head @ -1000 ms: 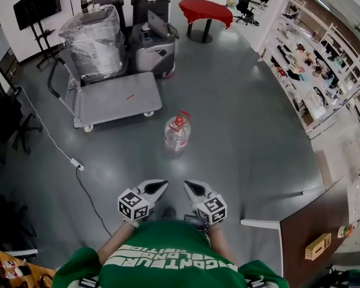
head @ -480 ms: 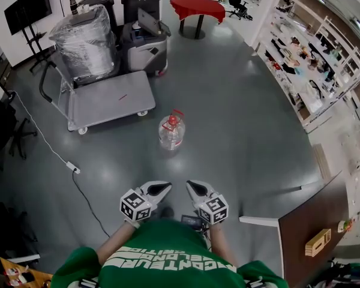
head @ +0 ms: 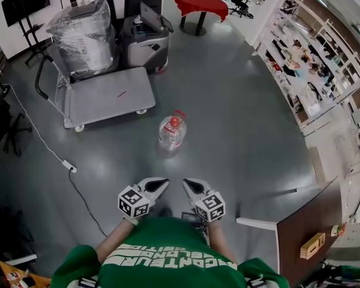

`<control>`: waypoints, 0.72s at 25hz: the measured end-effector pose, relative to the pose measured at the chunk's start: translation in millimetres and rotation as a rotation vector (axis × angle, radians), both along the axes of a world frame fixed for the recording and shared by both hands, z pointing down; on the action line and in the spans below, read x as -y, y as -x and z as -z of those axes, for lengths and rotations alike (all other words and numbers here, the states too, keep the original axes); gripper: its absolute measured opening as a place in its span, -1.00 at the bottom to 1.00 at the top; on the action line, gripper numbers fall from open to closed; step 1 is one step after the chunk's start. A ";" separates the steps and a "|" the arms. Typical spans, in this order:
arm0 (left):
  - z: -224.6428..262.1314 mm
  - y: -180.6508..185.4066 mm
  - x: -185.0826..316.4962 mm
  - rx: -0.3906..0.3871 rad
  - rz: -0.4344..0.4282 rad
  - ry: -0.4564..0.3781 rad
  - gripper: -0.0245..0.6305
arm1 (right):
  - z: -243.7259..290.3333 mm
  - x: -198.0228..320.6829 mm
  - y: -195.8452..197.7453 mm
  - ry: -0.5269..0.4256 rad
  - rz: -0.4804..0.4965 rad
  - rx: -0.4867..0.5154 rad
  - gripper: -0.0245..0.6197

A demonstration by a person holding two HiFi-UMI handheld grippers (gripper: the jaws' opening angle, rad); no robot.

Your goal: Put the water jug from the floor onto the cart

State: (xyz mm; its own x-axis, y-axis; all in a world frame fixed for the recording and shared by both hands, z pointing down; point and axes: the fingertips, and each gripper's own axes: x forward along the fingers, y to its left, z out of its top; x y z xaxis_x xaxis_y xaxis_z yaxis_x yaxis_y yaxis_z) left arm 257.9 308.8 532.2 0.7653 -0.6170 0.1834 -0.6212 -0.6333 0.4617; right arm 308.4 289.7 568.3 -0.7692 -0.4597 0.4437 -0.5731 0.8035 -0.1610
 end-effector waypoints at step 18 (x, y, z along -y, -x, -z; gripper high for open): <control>-10.7 98.3 101.2 -0.039 0.026 0.041 -0.90 | 4.6 89.7 115.5 -0.008 0.114 -0.100 -0.95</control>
State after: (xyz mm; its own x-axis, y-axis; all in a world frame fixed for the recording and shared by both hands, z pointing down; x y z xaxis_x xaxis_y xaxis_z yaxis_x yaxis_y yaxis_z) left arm 159.6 207.6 542.8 0.7563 -0.6293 0.1789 -0.6180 -0.5976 0.5108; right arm 192.9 200.0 563.7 -0.7691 -0.3755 0.5172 -0.4904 0.8656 -0.1009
